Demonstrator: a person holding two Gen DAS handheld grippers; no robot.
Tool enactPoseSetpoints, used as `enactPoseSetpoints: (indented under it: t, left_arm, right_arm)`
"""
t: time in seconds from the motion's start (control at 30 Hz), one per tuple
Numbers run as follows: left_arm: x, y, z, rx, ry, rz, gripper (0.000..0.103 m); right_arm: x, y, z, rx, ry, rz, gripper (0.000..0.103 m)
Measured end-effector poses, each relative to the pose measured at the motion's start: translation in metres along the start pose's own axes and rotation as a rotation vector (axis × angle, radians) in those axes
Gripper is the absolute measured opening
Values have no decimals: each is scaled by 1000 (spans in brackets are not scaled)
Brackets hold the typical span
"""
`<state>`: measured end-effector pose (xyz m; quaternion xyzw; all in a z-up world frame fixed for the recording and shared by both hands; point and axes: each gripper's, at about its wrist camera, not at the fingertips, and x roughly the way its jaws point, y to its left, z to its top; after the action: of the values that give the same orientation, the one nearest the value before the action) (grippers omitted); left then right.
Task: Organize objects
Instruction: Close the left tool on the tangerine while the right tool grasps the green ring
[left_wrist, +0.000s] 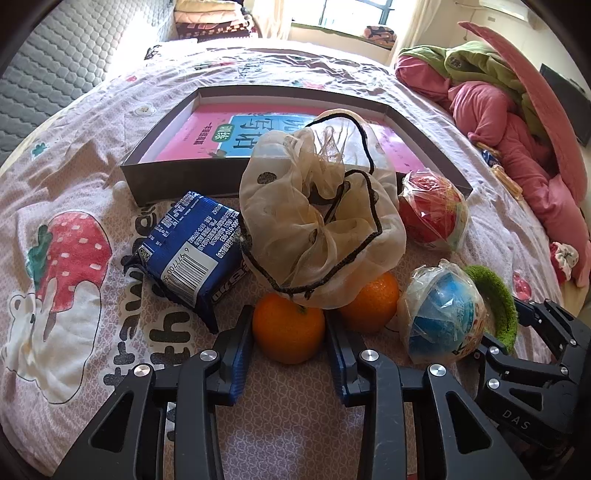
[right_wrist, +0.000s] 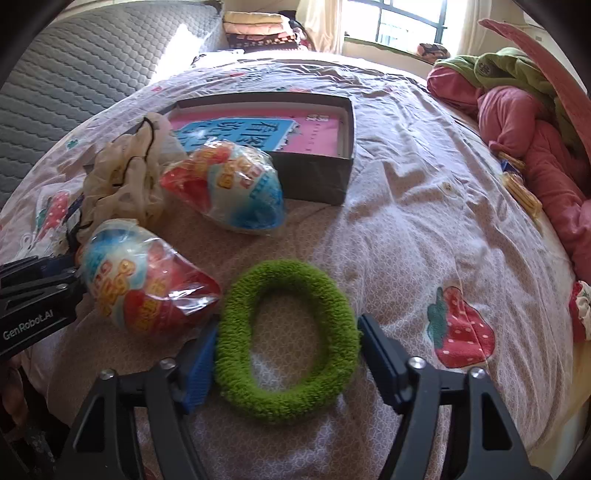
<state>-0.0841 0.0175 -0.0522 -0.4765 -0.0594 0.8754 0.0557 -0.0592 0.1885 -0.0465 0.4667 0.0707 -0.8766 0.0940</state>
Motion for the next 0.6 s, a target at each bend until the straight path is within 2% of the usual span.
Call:
enactPoseSetpoints:
  t: [0.3,0.4,0.6]
  left_arm:
    - [-5,2,-4,-5,-4,-22,36]
    - [-8,2,-6,-8,-5,-30,36]
    - [-14,2,-8,-5,-11,-41,36]
  right_arm:
    - [-8,-4,-4,9,-41,9,30]
    - [-14,-7,-6,24,-62,15,26]
    - [-24,-16,-9,66,-90,40,25]
